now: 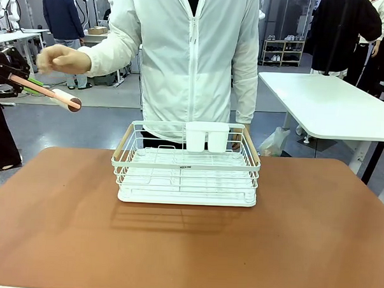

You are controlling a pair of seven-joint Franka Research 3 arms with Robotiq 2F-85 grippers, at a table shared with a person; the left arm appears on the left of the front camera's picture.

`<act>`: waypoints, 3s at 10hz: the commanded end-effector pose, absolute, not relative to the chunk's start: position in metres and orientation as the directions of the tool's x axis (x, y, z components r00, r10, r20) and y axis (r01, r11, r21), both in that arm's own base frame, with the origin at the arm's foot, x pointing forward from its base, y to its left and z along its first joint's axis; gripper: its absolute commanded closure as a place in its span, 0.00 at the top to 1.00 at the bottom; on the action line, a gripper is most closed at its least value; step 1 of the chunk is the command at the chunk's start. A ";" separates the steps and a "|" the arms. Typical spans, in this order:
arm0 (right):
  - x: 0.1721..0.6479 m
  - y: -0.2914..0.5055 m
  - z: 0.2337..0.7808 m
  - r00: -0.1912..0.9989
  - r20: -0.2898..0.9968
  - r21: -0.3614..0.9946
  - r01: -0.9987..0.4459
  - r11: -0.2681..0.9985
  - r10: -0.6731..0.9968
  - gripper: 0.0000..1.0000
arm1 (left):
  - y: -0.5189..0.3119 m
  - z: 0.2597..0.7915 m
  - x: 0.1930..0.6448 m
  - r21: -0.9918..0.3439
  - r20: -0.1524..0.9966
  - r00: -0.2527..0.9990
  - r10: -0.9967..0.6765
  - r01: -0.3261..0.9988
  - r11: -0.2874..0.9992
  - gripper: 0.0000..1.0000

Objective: Clean the table.
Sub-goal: Pick up the Lint Roller when the human hands it over, then clean the table with the Lint Roller when the human lifts the Dish drying rack.

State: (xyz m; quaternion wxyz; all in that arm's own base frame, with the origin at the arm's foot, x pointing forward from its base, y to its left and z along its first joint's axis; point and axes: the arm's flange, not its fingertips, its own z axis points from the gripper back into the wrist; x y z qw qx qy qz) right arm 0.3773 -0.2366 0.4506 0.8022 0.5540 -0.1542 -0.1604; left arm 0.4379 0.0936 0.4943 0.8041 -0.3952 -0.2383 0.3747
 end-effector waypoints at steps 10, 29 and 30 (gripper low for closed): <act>0.377 -0.236 0.453 0.901 0.069 0.942 0.082 0.325 -0.429 1.00 | 0.094 0.496 0.438 -0.812 0.090 0.607 0.789 -0.414 0.412 0.05; 0.377 -0.236 0.453 0.901 0.069 0.942 0.082 0.325 -0.429 1.00 | 0.094 0.496 0.438 -0.812 0.090 0.607 0.789 -0.414 0.412 0.05; 0.377 -0.236 0.453 0.901 0.069 0.942 0.082 0.325 -0.429 1.00 | 0.094 0.496 0.438 -0.812 0.090 0.607 0.789 -0.414 0.412 0.05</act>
